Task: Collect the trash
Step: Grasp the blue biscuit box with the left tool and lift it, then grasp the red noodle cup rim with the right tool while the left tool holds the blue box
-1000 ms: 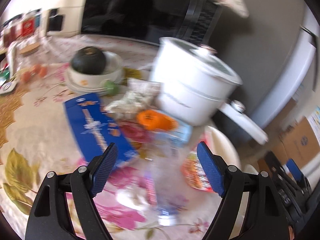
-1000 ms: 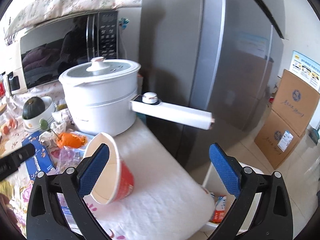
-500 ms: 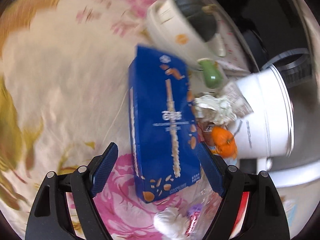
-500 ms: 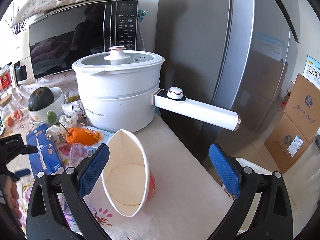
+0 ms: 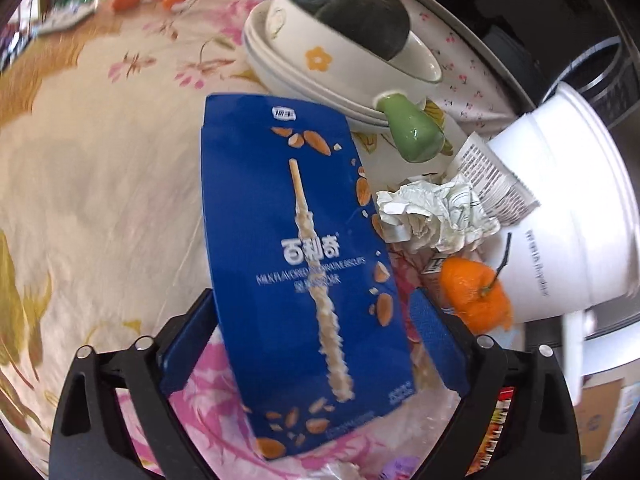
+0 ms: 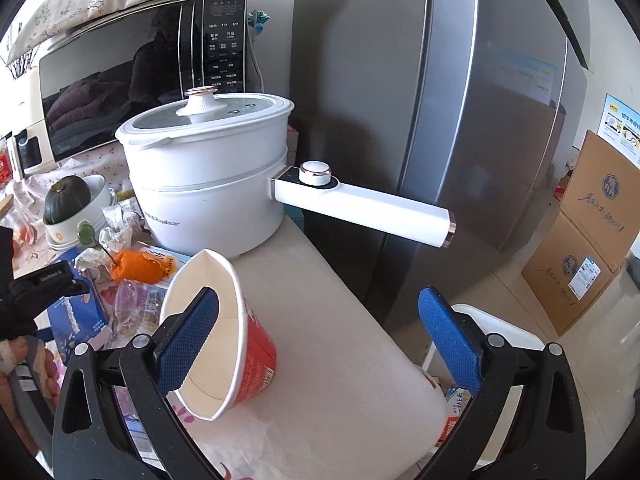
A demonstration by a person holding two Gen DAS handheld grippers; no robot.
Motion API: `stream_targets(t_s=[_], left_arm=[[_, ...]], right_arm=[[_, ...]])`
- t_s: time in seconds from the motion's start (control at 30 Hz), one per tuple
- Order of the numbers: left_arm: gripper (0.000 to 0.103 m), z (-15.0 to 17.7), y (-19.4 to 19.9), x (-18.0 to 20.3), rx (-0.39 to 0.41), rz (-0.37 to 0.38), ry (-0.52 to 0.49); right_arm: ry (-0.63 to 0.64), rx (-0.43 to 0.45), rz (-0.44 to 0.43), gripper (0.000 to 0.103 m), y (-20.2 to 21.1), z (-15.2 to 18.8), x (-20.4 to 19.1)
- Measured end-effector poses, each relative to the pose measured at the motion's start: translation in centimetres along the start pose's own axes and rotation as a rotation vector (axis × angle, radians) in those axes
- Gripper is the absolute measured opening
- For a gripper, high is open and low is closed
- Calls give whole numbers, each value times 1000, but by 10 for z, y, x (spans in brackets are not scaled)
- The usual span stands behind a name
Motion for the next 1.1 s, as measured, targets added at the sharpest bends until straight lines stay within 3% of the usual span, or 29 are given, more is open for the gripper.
stream_targets(t_s=[0.07, 0.17, 0.4, 0.53, 0.73, 0.8, 0.93, 0.97, 1.03, 1.1], left_arm=[[74, -3, 1, -2, 28, -30, -25], [56, -7, 6, -15, 26, 2, 3], [31, -12, 28, -37, -26, 206, 59], [29, -12, 43, -28, -45, 356, 4], [32, -7, 31, -7, -76, 369, 0], [44, -2, 24, 4, -103, 375, 2], [51, 7, 17, 23, -122, 365, -37], [49, 8, 15, 26, -118, 356, -40], [33, 9, 16, 28, -87, 327, -54], [30, 7, 23, 28, -53, 324, -57]], right_arm=[[-8, -5, -2, 96, 0, 0, 2], [-28, -16, -10, 96, -2, 1, 4], [-27, -22, -31, 96, -3, 3, -5], [-25, -23, -47, 96, -3, 3, -11], [11, -21, -35, 96, -1, 4, -13], [8, -16, -29, 96, 1, 3, -9], [-29, -28, -36, 96, -2, 2, 2], [-43, -37, -43, 96, -4, 2, 5], [-60, -51, -54, 96, -6, 3, 7], [-71, -66, -67, 96, -8, 4, 9]])
Point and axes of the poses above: each gripper's, at about its wrist camera, not at the fingertips, and y roughly against the way its jaws point, x to its right, z to its underside, the point moved 5 cm from there along -y, roughly the way its jaws point, and after that the axes turned 7 degrees about -z, right-handed, at the moved point
